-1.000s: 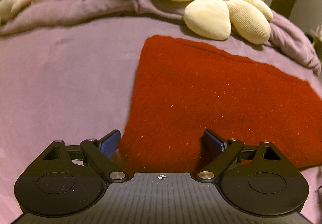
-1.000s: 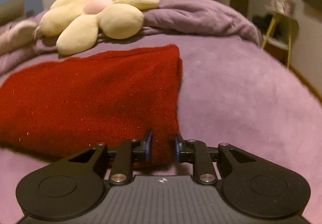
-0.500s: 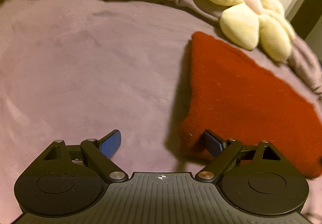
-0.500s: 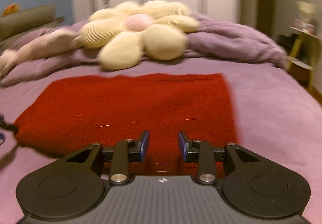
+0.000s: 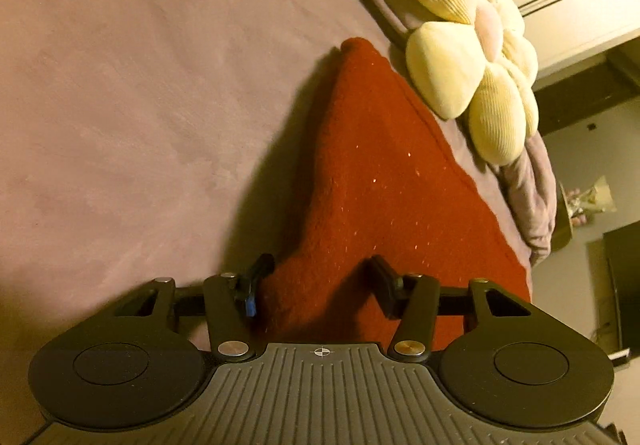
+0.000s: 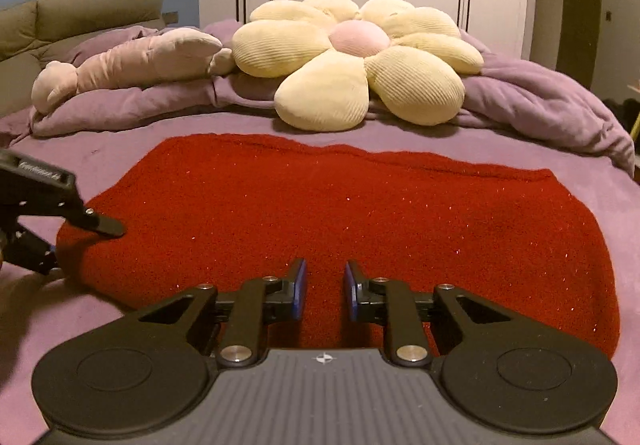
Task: Fold small clothes
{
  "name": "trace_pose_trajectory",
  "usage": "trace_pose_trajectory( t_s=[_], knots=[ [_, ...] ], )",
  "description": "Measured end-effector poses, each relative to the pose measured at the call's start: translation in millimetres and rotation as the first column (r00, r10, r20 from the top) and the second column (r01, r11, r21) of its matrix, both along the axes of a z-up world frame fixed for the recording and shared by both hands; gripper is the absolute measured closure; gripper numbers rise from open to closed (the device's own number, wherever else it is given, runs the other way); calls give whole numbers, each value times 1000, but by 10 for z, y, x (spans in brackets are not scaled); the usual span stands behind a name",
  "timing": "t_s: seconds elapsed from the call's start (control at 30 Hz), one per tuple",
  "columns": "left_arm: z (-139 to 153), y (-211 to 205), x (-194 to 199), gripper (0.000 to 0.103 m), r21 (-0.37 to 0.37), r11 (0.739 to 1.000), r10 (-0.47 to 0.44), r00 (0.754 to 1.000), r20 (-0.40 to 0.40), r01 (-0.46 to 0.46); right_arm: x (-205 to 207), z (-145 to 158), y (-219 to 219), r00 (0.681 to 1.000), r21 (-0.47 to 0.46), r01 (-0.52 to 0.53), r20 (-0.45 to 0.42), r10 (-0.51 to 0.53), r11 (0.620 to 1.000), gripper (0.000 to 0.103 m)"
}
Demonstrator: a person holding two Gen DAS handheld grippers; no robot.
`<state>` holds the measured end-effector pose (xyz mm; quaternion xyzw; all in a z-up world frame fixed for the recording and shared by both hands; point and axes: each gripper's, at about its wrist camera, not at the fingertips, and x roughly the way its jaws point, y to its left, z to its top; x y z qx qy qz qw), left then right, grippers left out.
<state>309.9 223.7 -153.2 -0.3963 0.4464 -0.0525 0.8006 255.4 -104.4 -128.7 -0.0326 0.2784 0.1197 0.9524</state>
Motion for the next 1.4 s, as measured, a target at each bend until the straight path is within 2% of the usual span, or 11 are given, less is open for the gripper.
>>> trace_pose_trajectory(
  t_s=[0.13, 0.2, 0.43, 0.6, 0.73, 0.8, 0.97, 1.03, 1.17, 1.3, 1.4],
  knots=[
    [-69, -11, 101, 47, -30, 999, 21, 1000, 0, -21, -55, 47, 59, 998, 40, -41, 57, 38, 998, 84],
    [-95, 1, 147, 47, -60, 997, 41, 999, -1, -41, -40, 1, 142, 997, 26, -56, 45, 55, 998, 84],
    [-47, 0, 195, 69, -59, 998, 37, 999, 31, -35, 58, -150, 284, 997, -35, -71, -7, 71, 997, 83],
    [-24, 3, 165, 72, -57, 997, 48, 998, 42, -45, -65, 3, 306, 993, 38, -101, 70, 98, 994, 84],
    [3, 2, 165, 75, -52, 997, 54, 998, 39, -52, 116, -315, 457, 992, -24, -108, -74, 106, 994, 90],
    [65, -17, 165, 75, -34, 998, 51, 998, 46, -49, 147, -288, 504, 991, -47, -116, -78, 112, 992, 90],
    [327, -128, 147, 77, 25, 999, 17, 995, 97, -19, -36, -24, 165, 995, 84, -91, -35, 94, 992, 91],
    [469, -194, 127, 78, 35, 999, 3, 992, 126, -7, -192, 34, -62, 1000, 95, -30, -4, 30, 995, 86],
    [892, -563, 86, 78, 99, 994, -76, 970, 229, 54, -422, 72, -617, 994, 147, 111, 2, -113, 983, 83],
    [1229, -1238, 94, 78, 182, 965, -238, 919, 314, 187, -513, 76, -1073, 970, 164, 242, -18, -243, 956, 83],
    [1256, -1783, 131, 78, 217, 937, -334, 883, 330, 273, -597, 51, -1310, 953, 181, 303, -32, -302, 936, 83]
  ],
)
